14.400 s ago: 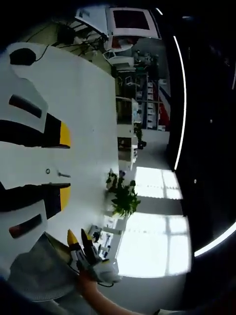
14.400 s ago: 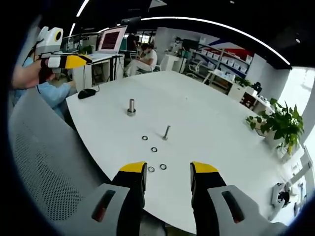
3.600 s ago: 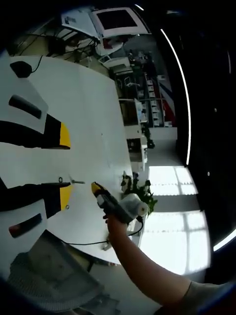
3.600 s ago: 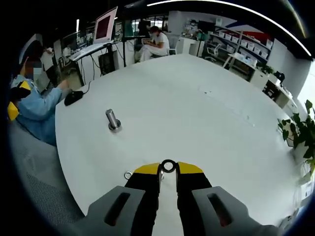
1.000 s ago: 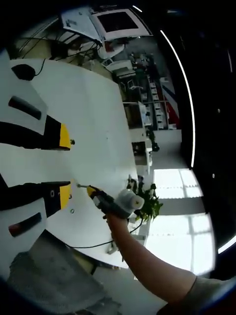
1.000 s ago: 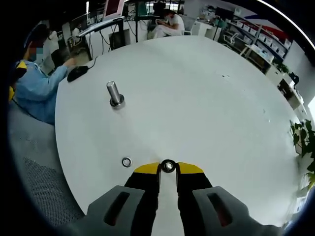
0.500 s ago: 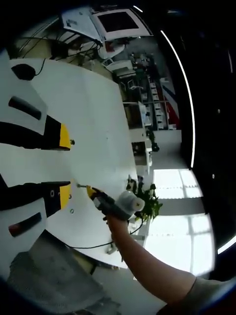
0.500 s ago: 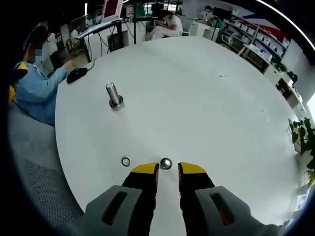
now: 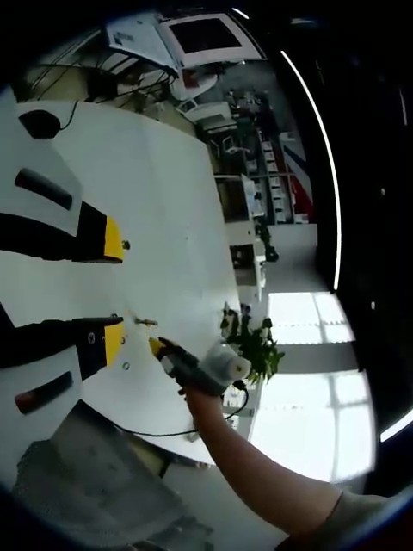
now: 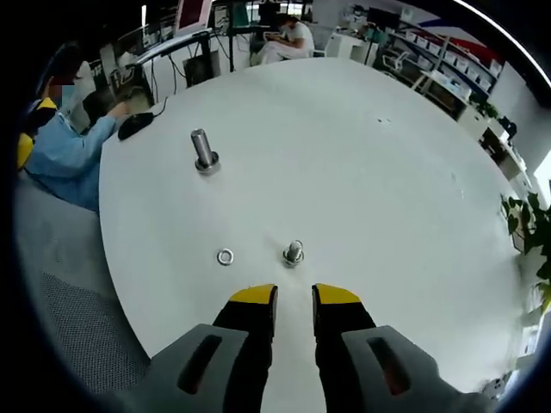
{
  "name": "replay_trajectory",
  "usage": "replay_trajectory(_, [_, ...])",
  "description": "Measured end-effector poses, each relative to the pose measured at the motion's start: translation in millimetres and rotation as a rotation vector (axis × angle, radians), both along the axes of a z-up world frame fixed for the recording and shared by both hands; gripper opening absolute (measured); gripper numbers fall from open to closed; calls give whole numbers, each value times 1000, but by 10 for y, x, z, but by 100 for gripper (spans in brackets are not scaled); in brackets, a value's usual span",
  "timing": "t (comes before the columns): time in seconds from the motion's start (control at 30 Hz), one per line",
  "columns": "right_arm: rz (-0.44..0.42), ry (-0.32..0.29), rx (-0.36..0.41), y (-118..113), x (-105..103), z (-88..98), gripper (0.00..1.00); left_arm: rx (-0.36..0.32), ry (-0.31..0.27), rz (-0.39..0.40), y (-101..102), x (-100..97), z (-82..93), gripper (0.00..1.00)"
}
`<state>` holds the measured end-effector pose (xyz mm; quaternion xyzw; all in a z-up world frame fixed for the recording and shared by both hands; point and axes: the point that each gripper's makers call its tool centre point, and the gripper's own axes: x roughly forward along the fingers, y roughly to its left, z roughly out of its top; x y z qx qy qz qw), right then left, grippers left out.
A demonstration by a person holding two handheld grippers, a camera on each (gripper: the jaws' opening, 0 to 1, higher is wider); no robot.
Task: Place the washer onto the threaded stud by aligning its center hole with the stud, sliding it down to the base, and recovering from edge contact or off-axis alignment until the washer reaches the visible bottom stop.
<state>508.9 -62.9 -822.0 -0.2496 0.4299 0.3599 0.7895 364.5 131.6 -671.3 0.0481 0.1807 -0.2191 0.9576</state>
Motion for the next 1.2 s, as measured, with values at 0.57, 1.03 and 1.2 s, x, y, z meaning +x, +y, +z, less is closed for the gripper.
replay_trajectory(0.57, [-53,20,-13,-238,-332,-36,19,-1,-24,-12,-19,-12,53,23])
replay_trajectory(1.03, [-75,39,-20,-331,-462,-125,20,0,-27,-16,-26,-20,58,23])
replay_trajectory(1.2, [-76,43,-20,-338,-490,-135,20,6,-29,-18,-34,-23,56,23])
